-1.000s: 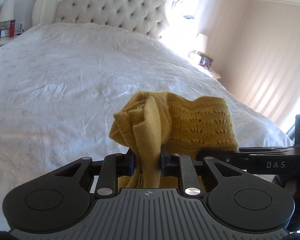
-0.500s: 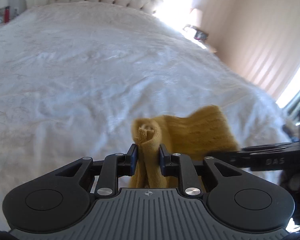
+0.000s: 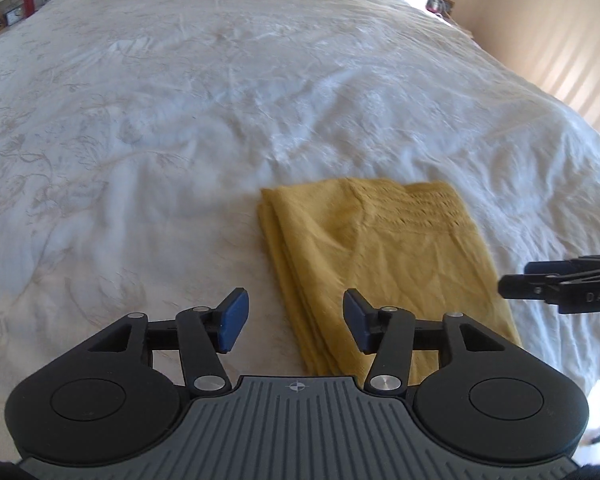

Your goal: Fold small clothes

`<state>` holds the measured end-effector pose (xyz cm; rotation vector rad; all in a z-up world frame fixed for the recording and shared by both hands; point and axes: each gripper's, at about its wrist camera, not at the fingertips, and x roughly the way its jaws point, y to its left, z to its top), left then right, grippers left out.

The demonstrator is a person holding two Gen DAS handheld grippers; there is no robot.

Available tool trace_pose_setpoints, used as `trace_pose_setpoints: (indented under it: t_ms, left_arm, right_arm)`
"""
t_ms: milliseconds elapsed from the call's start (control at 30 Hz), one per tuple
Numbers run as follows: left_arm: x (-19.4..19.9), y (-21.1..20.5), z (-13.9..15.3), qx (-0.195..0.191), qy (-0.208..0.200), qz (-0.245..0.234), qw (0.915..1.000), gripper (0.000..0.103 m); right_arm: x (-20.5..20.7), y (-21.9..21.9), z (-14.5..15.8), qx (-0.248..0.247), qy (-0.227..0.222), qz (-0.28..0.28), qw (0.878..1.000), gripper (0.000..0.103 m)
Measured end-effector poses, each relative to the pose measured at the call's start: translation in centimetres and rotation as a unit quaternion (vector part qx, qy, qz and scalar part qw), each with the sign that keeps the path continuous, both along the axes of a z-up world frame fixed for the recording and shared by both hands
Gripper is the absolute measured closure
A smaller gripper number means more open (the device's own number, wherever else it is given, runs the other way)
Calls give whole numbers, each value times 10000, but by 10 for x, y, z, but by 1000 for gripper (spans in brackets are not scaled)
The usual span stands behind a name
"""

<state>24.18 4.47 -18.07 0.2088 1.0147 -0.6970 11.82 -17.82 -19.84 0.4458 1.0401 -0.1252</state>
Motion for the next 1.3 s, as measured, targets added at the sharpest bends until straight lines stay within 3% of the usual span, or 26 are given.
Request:
trace_pose_setpoints:
  t_ms: [200, 267, 367, 467, 600, 767, 967, 1167, 1300]
  left_arm:
    - [-33, -11, -21, 188, 108, -659, 9976, 52]
    - [-33, -7, -28, 332, 132, -679, 9971, 52]
    - [-17, 9, -47, 462, 704, -325, 9959, 52]
    - [-3, 32, -52, 134, 1139, 194, 9932, 51]
    - [1, 46, -47, 532, 691, 464, 9951, 51]
    - [19, 67, -42, 304, 877, 1003, 9906, 51]
    - [30, 64, -34, 174, 794, 882, 9928, 50]
    - [27, 60, -46, 61, 1147, 802, 9901, 50]
    - [6, 48, -56, 411, 1125, 207, 9926, 50]
  right_arm:
    - [-21, 21, -16, -36, 374, 68, 9993, 28]
    - [-28, 23, -17, 71, 403, -10, 9992, 27]
    - [-32, 26, -17, 84, 426, -49, 9990, 27]
    - [-32, 36, -8, 20, 278, 137, 9995, 27]
    - [-24, 54, 2, -47, 108, 588, 9982, 24]
    - [-5, 68, 4, -80, -151, 747, 9971, 23]
    - [27, 55, 9, -83, -286, 618, 9976, 23]
    - [31, 85, 15, -210, -238, 1681, 9853, 22]
    - [19, 95, 11, -43, -167, 1766, 9841, 22]
